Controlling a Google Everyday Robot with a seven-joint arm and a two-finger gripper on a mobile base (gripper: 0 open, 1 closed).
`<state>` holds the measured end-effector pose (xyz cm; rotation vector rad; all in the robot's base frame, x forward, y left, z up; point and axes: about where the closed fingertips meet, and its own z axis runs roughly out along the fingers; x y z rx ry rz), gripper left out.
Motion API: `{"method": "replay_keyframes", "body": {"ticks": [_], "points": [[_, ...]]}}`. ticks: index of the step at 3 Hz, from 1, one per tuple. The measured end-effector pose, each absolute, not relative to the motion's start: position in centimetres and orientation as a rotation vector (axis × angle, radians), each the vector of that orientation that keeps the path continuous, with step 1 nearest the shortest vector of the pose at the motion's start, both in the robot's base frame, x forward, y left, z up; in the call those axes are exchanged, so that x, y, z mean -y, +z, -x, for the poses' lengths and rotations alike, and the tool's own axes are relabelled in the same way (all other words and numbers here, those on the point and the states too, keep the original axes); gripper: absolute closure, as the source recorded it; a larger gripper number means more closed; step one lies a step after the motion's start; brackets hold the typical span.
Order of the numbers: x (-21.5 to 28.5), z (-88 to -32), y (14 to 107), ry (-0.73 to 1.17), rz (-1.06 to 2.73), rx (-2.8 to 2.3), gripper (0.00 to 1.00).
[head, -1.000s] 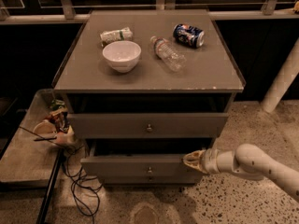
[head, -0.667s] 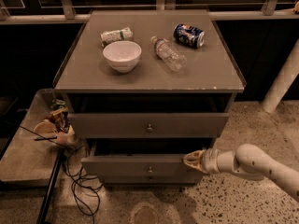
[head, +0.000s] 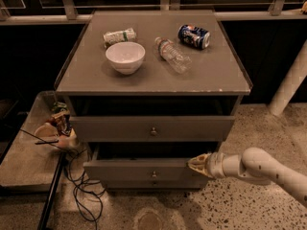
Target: Open middle drawer
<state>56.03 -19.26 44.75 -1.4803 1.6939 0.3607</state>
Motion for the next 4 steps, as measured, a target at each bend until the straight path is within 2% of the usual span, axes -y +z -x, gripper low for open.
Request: {"method": "replay_keyframes", "body": {"ticks": [1, 2, 4], "points": [[19.3, -56.0, 44.7, 0.361, 1.480, -1.694, 0.11], [19.3, -56.0, 44.7, 0.361, 1.480, -1.694, 0.00], [17.1, -53.4, 41.0, 0.406, 1.517, -1.669, 0.00]]}}
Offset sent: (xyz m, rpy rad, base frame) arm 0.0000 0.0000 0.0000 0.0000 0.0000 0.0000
